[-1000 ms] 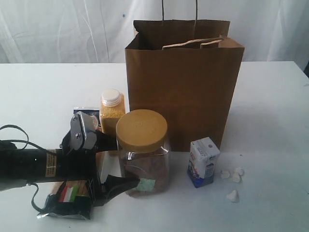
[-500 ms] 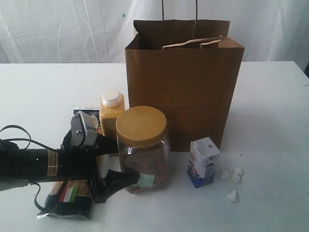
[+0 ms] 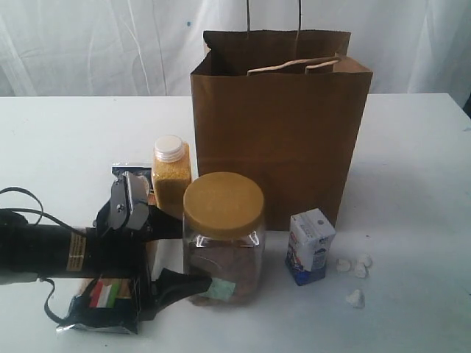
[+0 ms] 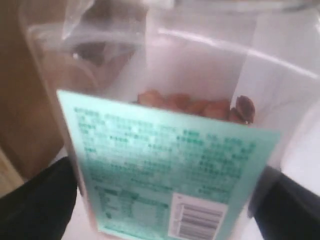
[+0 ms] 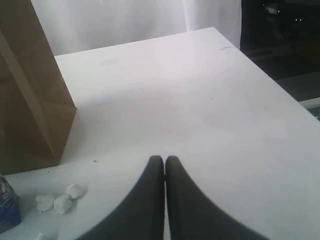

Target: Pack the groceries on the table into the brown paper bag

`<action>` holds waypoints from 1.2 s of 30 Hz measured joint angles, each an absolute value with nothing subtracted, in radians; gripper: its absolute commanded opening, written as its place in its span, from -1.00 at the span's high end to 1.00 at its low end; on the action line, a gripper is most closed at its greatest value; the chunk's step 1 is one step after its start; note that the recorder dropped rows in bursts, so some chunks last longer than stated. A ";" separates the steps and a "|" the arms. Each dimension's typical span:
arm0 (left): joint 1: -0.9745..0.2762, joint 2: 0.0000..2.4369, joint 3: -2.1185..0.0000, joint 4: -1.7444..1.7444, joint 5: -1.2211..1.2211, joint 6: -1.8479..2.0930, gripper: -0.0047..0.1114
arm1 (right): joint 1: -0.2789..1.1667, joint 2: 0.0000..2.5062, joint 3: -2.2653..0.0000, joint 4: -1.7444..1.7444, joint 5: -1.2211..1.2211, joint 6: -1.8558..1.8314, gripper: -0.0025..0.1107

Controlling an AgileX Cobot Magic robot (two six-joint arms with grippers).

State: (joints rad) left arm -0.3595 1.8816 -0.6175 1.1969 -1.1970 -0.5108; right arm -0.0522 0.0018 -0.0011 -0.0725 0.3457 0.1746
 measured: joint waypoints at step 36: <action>-0.672 1.376 -0.836 1.714 -0.896 -1.025 -0.88 | -0.052 0.002 -0.001 -0.072 0.346 0.176 0.96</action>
State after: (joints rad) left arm -0.6718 1.3761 -0.8357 1.7141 -0.8957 -1.0248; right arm -0.0522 0.0018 -0.0011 -0.0725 0.3457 0.1761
